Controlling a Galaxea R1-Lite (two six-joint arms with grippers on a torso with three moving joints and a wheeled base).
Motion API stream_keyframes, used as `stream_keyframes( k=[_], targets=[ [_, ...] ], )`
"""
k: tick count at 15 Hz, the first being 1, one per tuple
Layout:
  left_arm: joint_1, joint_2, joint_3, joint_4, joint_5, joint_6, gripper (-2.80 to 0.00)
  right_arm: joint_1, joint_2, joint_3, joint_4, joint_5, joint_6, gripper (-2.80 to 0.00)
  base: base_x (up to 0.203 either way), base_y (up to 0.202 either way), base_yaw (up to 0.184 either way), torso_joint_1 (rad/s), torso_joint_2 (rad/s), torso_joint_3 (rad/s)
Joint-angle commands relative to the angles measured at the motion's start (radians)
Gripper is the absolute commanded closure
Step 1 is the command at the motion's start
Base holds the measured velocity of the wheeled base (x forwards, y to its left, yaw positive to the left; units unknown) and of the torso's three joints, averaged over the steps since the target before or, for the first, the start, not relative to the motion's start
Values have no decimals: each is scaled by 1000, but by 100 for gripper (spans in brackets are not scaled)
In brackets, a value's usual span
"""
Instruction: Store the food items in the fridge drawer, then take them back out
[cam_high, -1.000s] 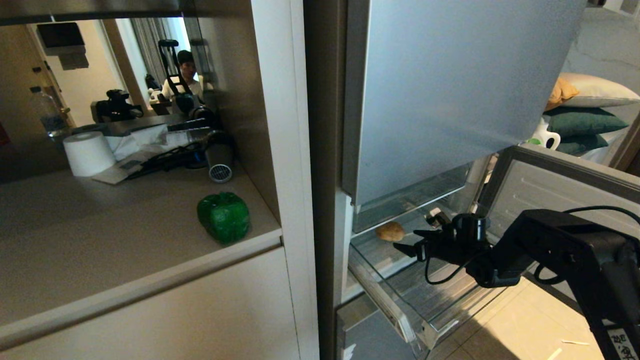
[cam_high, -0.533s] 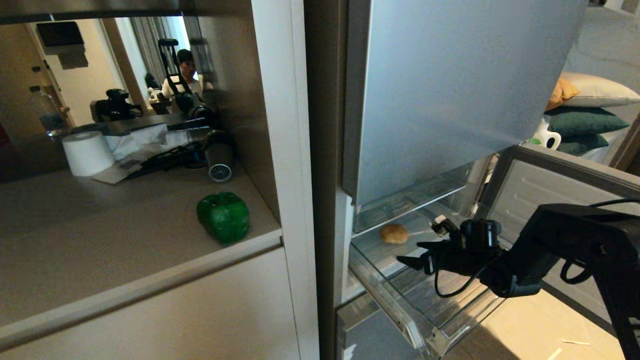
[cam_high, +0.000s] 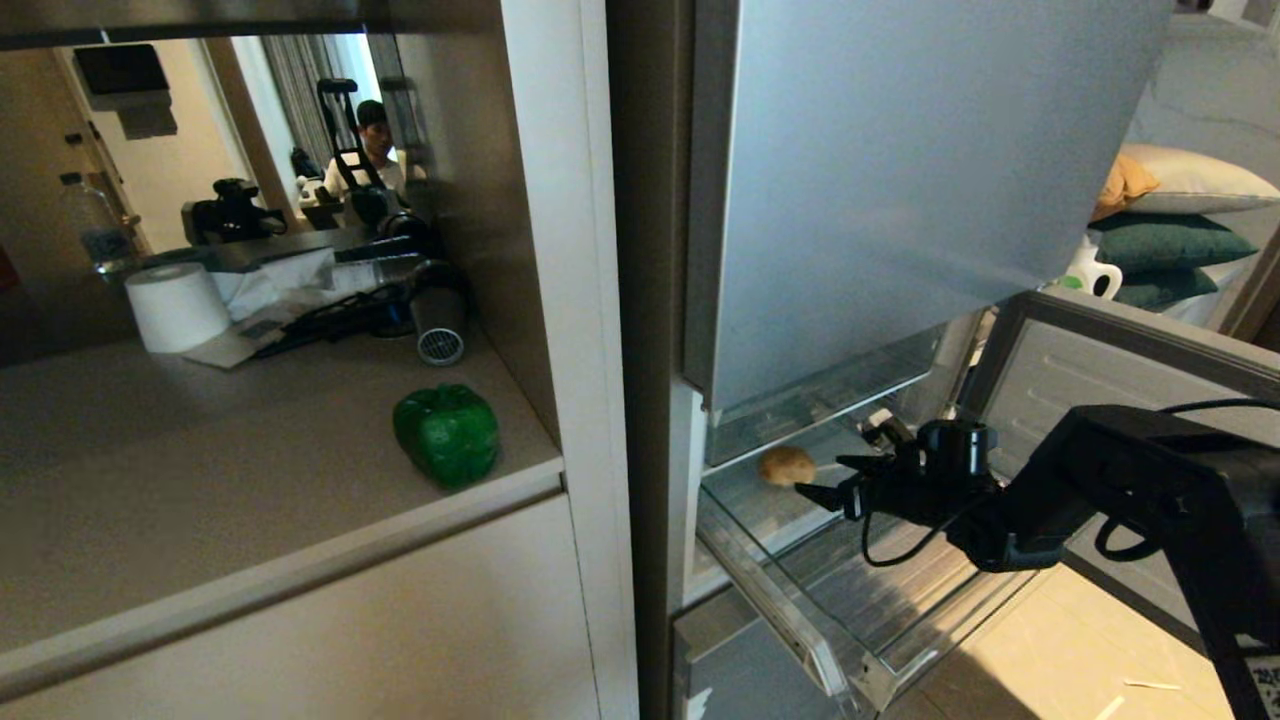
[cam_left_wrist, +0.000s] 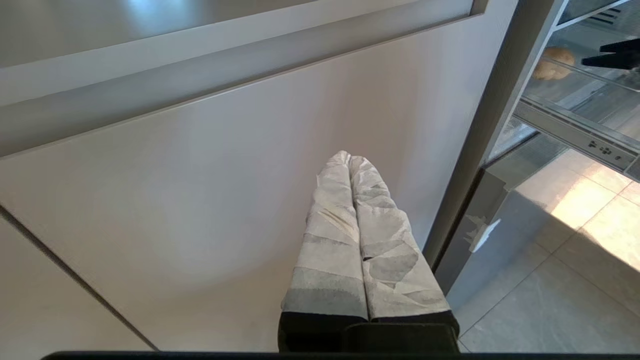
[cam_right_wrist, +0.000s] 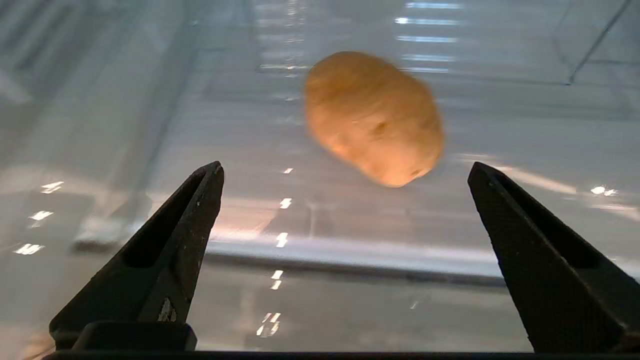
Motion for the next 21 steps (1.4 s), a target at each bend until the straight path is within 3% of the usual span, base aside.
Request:
stream_keyframes(
  k=[1, 7, 21],
  targets=[
    [0, 0, 0, 0, 0, 0, 0, 1, 33, -51, 15, 0, -1, -280, 0, 0, 0, 0, 0, 0],
    [0, 0, 0, 0, 0, 0, 0, 2, 96, -197, 89, -23, 2, -280, 0, 0, 0, 0, 0, 0],
    [0, 0, 0, 0, 0, 0, 0, 46, 204, -338, 85, -18, 28, -280, 0, 0, 0, 0, 0, 0]
  ],
)
